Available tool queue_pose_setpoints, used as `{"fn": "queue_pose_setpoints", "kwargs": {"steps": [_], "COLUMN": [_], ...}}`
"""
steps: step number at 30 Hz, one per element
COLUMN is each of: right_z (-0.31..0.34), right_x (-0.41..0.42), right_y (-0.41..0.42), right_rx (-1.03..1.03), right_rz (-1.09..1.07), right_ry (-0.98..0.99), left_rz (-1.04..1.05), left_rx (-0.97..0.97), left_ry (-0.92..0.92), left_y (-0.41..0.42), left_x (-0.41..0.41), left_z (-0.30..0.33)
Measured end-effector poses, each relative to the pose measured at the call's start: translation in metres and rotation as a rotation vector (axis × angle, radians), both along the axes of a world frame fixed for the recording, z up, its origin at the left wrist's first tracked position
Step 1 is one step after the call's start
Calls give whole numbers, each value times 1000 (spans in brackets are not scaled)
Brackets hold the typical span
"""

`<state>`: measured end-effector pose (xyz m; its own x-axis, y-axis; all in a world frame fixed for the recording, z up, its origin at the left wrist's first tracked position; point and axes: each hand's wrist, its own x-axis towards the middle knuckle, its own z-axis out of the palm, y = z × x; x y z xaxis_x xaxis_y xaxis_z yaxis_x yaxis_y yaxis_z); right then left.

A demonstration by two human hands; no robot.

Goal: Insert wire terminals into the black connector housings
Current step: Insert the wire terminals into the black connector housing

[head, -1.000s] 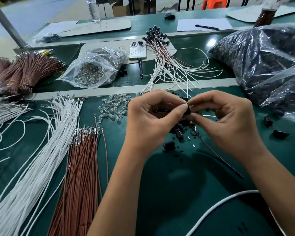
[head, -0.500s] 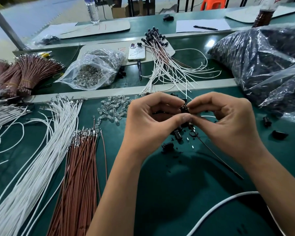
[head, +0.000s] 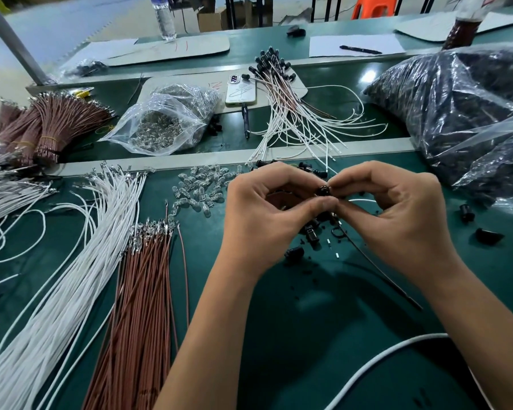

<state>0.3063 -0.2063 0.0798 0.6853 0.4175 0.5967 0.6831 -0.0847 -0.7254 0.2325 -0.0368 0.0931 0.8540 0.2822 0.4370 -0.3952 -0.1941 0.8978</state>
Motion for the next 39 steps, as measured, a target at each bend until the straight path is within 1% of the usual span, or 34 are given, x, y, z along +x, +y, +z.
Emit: {"fn": "queue_pose_setpoints", "kwargs": {"steps": [4,8,16,21,27,30,33,39], "right_z": [-1,-3,-5,-4,-5,-6,-5,-7], "right_x": [0,1,5,7,7,10,11,12], "right_y": [-1,-1,-3,-2,-3,-4,-3,-3], "right_rx": [-14,-6,-16,-22,-56,-124,-125,-143], "right_rz": [-29,-21,34,48,36,17,33,65], "right_ry": [-32,-36,-73,-123,-63,-127,-176,-156], "left_rz": [5,2,-60,-26,24,7,-7,-34], "left_rx": [56,70,46,44,101,87,67,12], "left_ry": [-56,-85,-72,-28,-40,-39,-44,-64], "left_y": [0,0,-1,-1,-2,-3,-3,-7], "left_x": [0,0,1,5,4,3,2,1], "left_z": [1,0,-2,-7,-7,-7,-4,-2]}}
